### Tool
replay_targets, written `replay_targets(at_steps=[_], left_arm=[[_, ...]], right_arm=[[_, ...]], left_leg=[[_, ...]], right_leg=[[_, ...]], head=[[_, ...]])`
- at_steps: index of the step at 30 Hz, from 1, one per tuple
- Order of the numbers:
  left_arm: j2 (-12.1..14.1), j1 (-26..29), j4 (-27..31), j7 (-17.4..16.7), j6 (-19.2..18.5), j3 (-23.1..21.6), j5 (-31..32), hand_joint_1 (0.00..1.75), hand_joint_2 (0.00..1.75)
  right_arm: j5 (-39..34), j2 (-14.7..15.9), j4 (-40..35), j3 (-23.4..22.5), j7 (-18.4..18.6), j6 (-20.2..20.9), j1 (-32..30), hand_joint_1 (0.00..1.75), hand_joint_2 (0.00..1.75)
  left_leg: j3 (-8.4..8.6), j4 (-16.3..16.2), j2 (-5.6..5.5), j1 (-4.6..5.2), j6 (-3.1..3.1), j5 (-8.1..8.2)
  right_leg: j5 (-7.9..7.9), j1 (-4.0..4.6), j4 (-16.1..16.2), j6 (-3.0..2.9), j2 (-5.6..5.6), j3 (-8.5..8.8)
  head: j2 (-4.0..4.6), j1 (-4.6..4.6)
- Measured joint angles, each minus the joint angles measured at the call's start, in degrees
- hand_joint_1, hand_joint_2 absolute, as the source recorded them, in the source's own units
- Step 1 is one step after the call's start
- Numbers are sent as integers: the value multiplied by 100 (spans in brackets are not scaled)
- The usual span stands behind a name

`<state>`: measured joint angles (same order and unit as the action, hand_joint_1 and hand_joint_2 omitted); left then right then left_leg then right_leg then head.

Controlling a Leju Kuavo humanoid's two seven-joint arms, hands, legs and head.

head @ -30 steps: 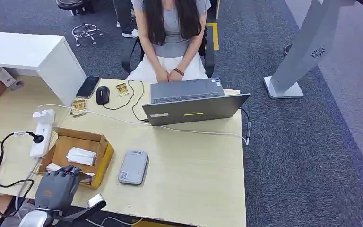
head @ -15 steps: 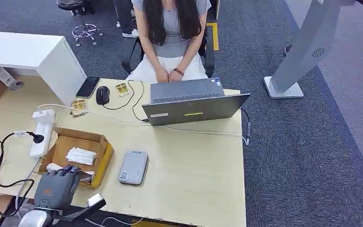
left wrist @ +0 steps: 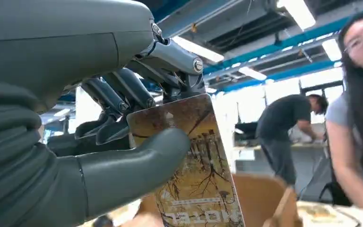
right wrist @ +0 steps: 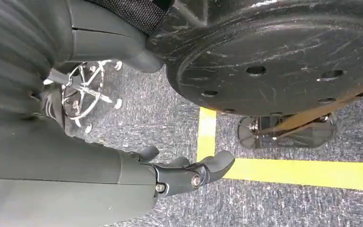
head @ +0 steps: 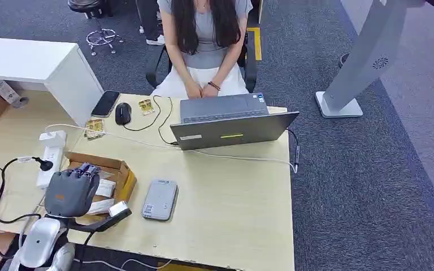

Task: Pass the card to the sensor for recognition and then transmit it.

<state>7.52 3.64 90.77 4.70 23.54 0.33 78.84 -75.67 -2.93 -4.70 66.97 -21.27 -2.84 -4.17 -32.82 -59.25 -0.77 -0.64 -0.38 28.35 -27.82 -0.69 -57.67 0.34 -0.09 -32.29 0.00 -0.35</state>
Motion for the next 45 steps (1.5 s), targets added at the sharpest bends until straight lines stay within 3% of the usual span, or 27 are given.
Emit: replay_targets(at_steps=[14, 21, 23, 26, 30, 36, 40, 45], left_arm=[[118, -440, 2, -70, -53, -236, -46, 175, 175], [387, -1572, -26, -210, -448, -503, -179, 175, 175], [424, -2027, -107, -208, -783, -538, -243, 175, 175], [520, -2945, -407, -271, -992, -641, -269, 175, 175], [570, -3596, -770, -434, -1121, -793, -178, 175, 175], [566, -4919, -2255, -765, -1075, -925, 142, 175, 175], [544, -5260, -3072, -763, -835, -936, 175, 175, 175], [542, -5286, -3456, -743, -741, -936, 160, 175, 175]], right_arm=[[-22, 0, -2, 0, 0, 11, 0, 0, 175], [-22, 0, -15, 11, 0, 24, 5, 0, 175], [-22, 0, -15, 11, 0, 24, 5, 0, 175], [-22, 0, -15, 13, 7, 20, 5, 0, 175], [-20, -2, -17, 30, 24, 20, 11, 0, 175], [26, -4, -26, 151, 201, 18, 82, 0, 175], [24, -17, -28, 168, 216, 15, 88, 0, 175], [13, -24, -28, 170, 234, 15, 90, 0, 175]], left_leg=[[0, -1, -3, 0, -1, -1], [-7, -1, -20, 0, 3, -25], [-13, -7, -21, -3, 2, -34], [-37, -9, -41, -6, 3, -46], [-36, -12, -38, -5, 3, -54], [-48, -14, -42, -7, 5, -61], [-45, -14, -33, -8, 5, -61], [-44, -14, -35, -9, 5, -61]], right_leg=[[0, 0, 0, 0, 1, -1], [16, 1, -1, -5, 17, -3], [23, 2, -1, -4, 18, -11], [33, 10, -2, -2, 37, -20], [39, 9, -4, -4, 29, -25], [53, 10, -4, -7, 32, -29], [54, 10, -4, -6, 23, -30], [53, 10, -4, -6, 25, -31]], head=[[0, 0], [0, 0], [0, -4], [0, 2], [0, 0], [0, 0], [0, 2], [0, 2]])
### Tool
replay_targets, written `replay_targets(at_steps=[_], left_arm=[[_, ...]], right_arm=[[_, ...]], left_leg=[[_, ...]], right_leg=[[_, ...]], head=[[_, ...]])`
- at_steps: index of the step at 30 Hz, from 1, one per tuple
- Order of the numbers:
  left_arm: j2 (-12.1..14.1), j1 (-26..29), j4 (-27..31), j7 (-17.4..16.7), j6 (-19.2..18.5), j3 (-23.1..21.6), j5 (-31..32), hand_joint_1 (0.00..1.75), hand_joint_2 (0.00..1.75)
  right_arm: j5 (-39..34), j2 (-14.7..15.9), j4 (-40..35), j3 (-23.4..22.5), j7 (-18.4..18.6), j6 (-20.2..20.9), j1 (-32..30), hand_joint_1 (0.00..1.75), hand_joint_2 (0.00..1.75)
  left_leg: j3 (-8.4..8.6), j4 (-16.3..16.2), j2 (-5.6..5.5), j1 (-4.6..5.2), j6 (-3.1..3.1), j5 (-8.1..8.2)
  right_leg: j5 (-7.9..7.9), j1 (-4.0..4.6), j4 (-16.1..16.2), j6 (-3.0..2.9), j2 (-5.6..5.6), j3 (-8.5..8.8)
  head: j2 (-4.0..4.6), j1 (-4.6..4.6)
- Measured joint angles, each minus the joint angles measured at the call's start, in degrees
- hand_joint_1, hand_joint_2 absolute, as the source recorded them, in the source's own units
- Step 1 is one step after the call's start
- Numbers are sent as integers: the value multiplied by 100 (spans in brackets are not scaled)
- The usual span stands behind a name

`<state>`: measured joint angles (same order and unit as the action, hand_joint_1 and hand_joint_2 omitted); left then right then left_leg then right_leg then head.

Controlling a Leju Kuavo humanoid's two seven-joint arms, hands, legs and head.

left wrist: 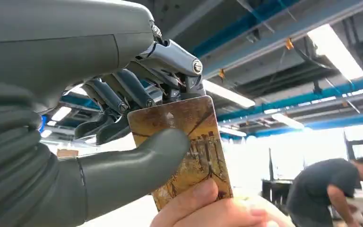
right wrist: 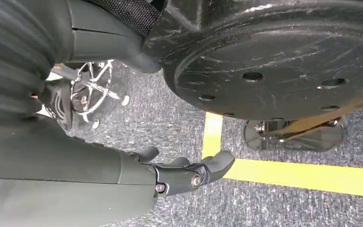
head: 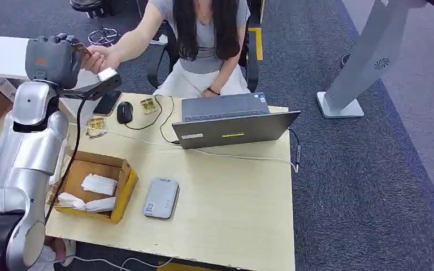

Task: Pass the card to the sensor for recognition and then transmit it.

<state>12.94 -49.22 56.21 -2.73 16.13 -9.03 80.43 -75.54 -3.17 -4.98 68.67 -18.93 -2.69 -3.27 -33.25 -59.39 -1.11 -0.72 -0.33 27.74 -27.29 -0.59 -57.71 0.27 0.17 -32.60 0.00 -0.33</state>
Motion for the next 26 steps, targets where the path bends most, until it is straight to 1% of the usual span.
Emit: replay_targets(at_steps=[3, 4, 5, 13, 17, 21, 24, 26], left_arm=[[-4, 0, -107, 7, 7, 0, -22, 175, 175], [-7, 0, -135, 15, 9, 0, -26, 110, 175], [-9, 3, -155, 26, 15, 0, -39, 0, 175], [-39, 143, -225, 112, 195, 0, -149, 0, 175], [-44, 335, -166, 160, 232, 0, -245, 0, 175], [-42, 407, -133, 188, 238, 0, -308, 0, 175], [-26, 517, -32, 337, 286, 0, -492, 0, 175], [29, 738, 182, 514, 396, 2, -704, 0, 175]], right_arm=[[-11, -4, 0, 0, 17, 0, 4, 0, 175], [-17, -9, 0, 0, 20, 0, 4, 0, 175], [-24, -9, 0, 0, 31, 0, 4, 0, 175], [-83, -11, 0, -2, 68, -7, 12, 0, 175], [-109, -11, 0, 0, 66, -7, 12, 0, 175], [-111, -11, 0, 0, 66, -7, 16, 0, 175], [-131, -13, -2, 0, 66, -7, 16, 0, 175], [-177, -13, -2, 0, 52, -7, 13, 0, 175]], left_leg=[[-4, 0, 1, 0, 0, 0], [-5, 0, 1, 0, 0, 0], [-4, 0, 1, 1, 0, 0], [-6, 0, 0, 1, 0, 0], [-5, 0, 0, 1, 0, 0], [-7, 0, -1, 0, 0, 0], [-8, 1, -1, 1, 0, 0], [-9, 1, 2, 1, 0, 1]], right_leg=[[0, 0, 0, 0, -1, 0], [0, 0, 0, 0, -1, 0], [0, 0, 0, 0, -1, 0], [0, -1, 0, 0, 0, 1], [0, 0, 0, 0, 0, 0], [0, 0, 0, 0, 1, 1], [0, 0, -1, 0, 0, 1], [0, -1, -1, 0, -3, 2]], head=[[0, 0], [0, 0], [0, 0], [0, -2], [0, -2], [0, 0], [0, 0], [0, 0]])
